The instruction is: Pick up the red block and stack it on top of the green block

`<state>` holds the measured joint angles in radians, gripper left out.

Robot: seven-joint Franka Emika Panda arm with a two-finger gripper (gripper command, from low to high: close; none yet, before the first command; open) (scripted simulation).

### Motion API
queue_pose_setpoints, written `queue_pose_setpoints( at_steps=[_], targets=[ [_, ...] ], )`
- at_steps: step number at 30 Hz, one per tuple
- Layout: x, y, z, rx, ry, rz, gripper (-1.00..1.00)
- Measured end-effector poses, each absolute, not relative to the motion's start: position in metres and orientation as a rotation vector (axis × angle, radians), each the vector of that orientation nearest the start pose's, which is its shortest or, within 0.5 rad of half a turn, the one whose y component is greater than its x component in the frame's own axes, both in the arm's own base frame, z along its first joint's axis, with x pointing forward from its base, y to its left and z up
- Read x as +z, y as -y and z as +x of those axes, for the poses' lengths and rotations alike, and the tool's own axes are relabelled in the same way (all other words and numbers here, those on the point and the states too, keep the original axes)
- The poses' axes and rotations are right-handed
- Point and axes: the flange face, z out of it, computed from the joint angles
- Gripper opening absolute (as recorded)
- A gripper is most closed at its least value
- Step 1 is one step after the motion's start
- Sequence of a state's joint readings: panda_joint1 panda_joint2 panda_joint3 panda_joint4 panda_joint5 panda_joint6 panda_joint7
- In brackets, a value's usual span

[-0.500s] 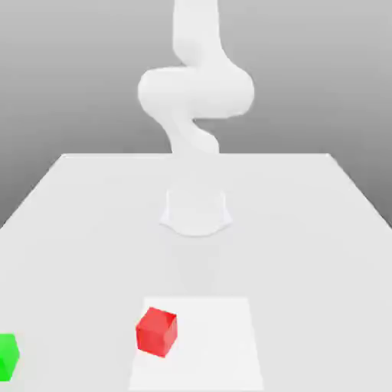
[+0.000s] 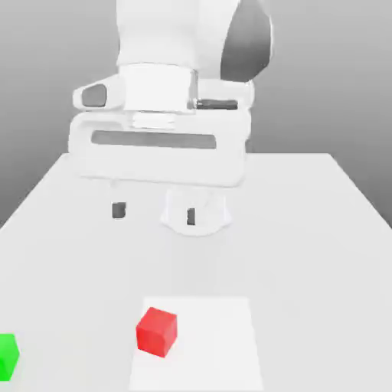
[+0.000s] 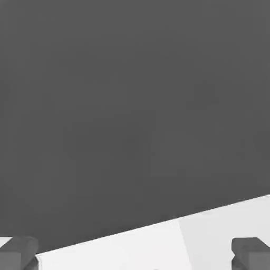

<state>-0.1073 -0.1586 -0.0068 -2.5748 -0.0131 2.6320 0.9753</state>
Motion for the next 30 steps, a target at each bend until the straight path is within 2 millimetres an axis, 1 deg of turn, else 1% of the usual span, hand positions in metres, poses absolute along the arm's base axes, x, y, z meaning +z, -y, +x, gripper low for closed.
queue_pose_setpoints(
  at_steps=[2,5,6,8,11,12,17,18,19,21,24,25,26,28,30],
  targets=[
    [0.298,0.057,0.445,-0.212,-1.622,-2.613,0.00],
    [0.239,0.064,0.425,-0.073,-1.713,-2.609,0.00],
    [0.222,0.064,0.418,-0.036,-1.732,-2.608,0.00],
    [0.196,0.064,0.415,-0.009,-1.745,-2.609,0.00],
    [0.162,0.064,0.413,-0.001,-1.749,-2.609,0.00],
    [0.151,0.064,0.412,-0.001,-1.749,-2.609,-1.00],
    [0.151,0.064,0.412,-0.002,-1.750,-2.609,-1.00],
    [0.145,0.064,0.412,-0.001,-1.749,-2.609,-1.00],
    [0.148,0.064,0.412,-0.001,-1.749,-2.609,-1.00],
    [0.164,0.064,0.413,-0.001,-1.750,-2.609,-1.00],
    [0.195,0.064,0.413,-0.001,-1.749,-2.609,-1.00],
    [0.203,0.069,0.415,-0.001,-1.758,-2.603,-1.00],
    [0.209,0.081,0.420,-0.001,-1.779,-2.589,-1.00],
    [0.216,0.112,0.433,0.000,-1.830,-2.552,-1.00],
    [0.223,0.149,0.444,0.000,-1.884,-2.512,-1.00]
  ],
)
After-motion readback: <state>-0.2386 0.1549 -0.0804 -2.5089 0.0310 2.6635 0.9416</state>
